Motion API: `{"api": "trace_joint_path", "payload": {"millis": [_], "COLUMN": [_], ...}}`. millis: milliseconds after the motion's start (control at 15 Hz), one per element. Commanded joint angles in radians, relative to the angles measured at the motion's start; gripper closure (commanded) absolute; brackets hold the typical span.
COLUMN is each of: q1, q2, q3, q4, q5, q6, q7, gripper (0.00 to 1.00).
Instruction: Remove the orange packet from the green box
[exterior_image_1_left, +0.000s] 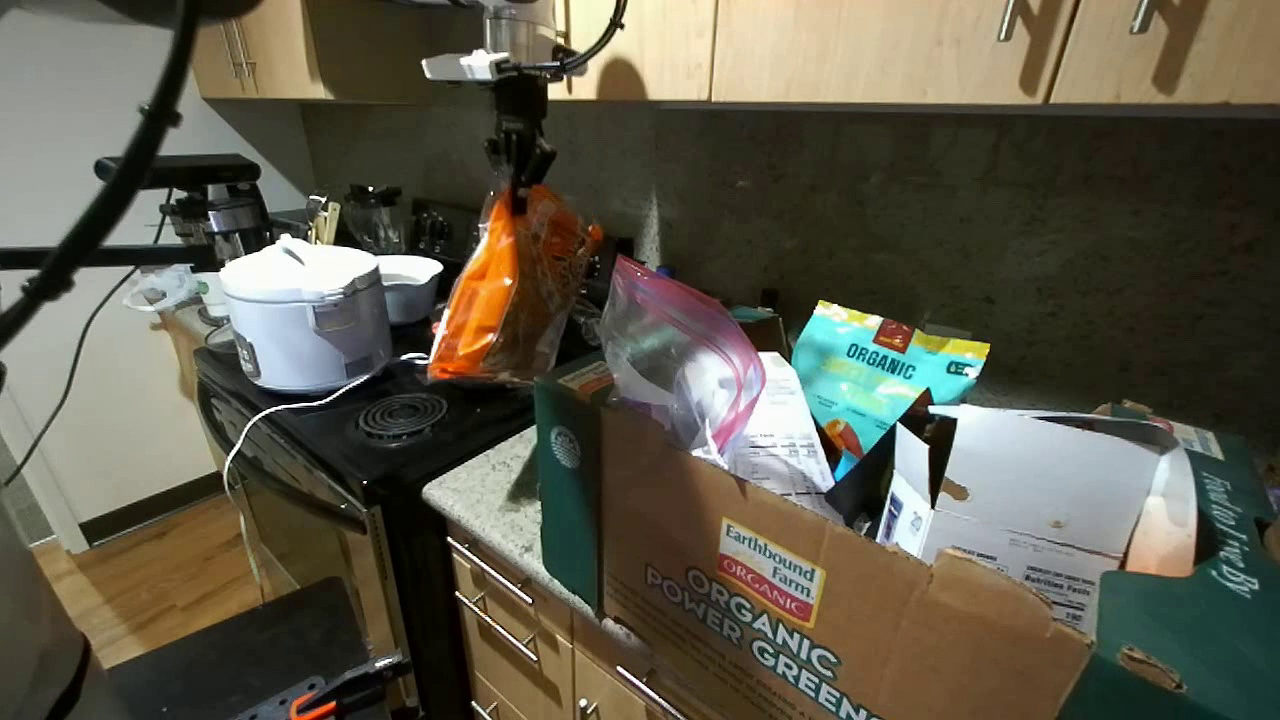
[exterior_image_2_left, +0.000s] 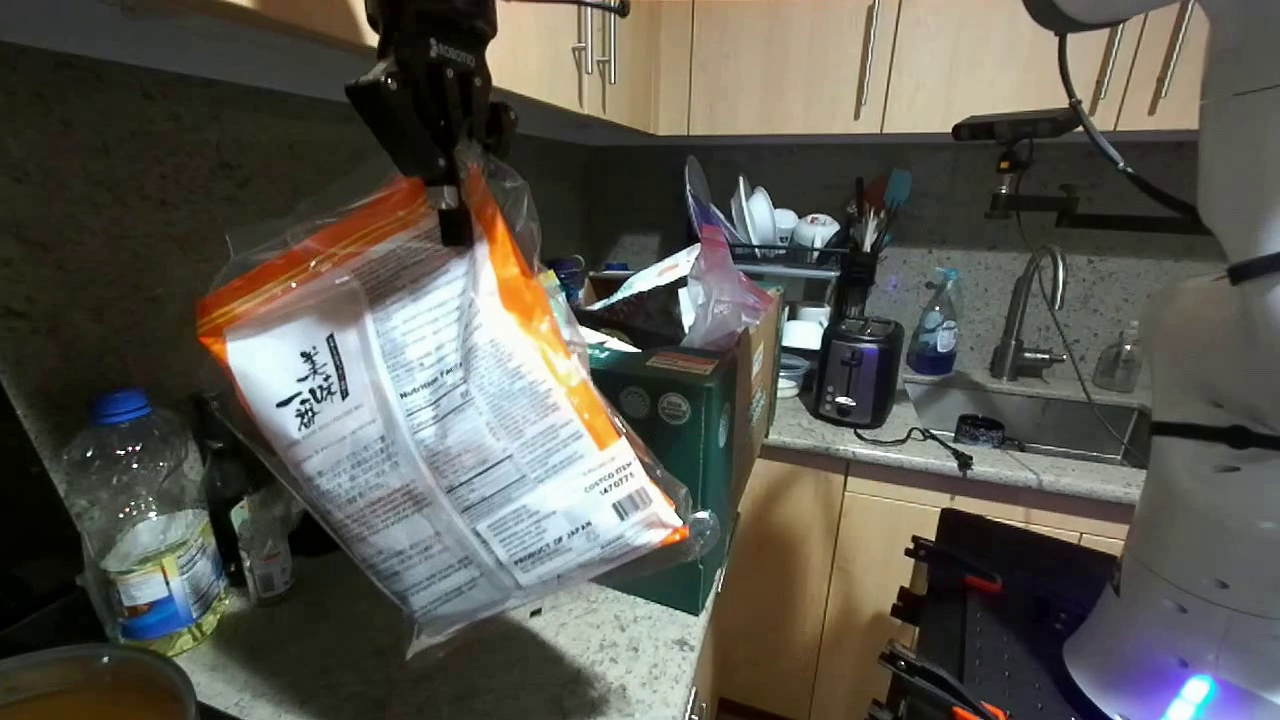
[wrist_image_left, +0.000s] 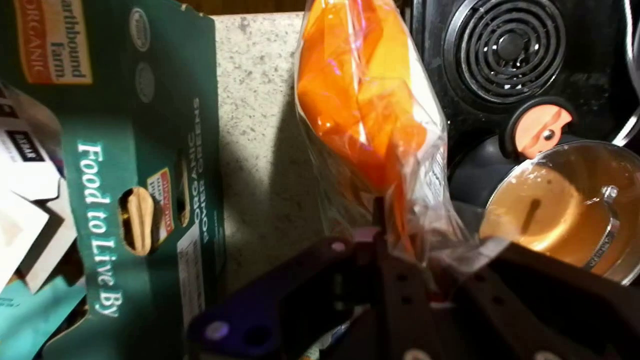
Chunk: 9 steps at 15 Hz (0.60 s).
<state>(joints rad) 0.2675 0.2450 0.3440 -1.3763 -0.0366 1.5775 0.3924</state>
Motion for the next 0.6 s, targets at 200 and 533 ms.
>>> {"api": "trace_joint_path", "payload": {"millis": [200,533], "q1": [0.003,0.011], "q2": [-0.098,-0.152], "q3": [-0.036,-0.055], "q4": [-0.239,-0.400], "q5": [0.121,0.125], "q6": [0.202,0.397], "q7": [-0.047,-0.048], "gripper": [0.99,0.99]}}
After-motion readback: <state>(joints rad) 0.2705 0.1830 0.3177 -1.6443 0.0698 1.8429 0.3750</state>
